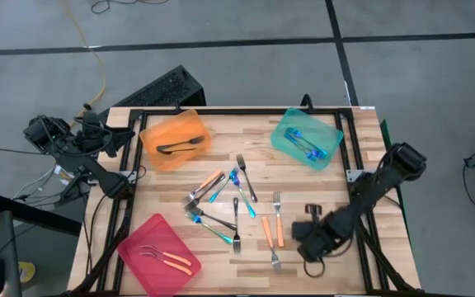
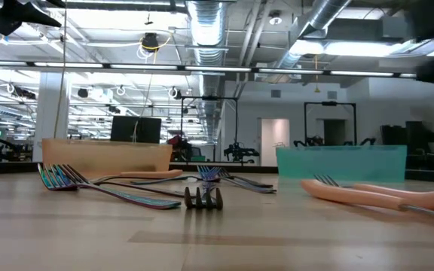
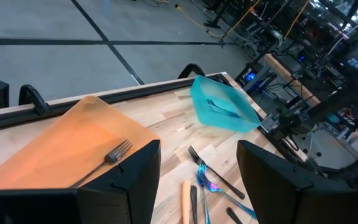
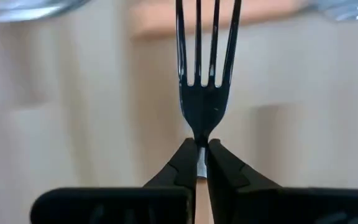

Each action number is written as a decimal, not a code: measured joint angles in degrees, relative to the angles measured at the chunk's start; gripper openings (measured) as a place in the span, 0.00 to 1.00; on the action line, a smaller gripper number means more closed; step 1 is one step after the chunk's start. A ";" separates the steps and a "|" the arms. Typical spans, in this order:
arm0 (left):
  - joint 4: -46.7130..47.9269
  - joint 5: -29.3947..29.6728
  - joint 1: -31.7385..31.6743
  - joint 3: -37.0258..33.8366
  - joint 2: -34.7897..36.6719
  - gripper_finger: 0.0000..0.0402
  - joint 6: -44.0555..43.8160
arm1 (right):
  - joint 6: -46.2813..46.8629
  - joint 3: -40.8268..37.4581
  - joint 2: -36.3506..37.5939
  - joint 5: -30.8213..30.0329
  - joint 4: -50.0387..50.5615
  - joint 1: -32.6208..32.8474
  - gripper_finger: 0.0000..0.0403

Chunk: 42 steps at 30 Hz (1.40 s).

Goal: Sort silverware by color (type)
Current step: Put the orange fork into the pink bin

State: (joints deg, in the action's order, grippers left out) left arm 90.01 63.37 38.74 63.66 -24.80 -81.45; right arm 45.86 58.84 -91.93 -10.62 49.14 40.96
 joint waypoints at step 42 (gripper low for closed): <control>0.00 4.13 0.02 0.00 0.00 0.49 -0.43 | -10.74 0.20 -2.61 0.41 -83.85 -44.51 0.09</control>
State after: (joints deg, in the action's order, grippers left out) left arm 90.02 67.51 38.76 63.66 -24.80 -81.88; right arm 35.13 59.03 -94.54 -10.21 -34.72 -3.55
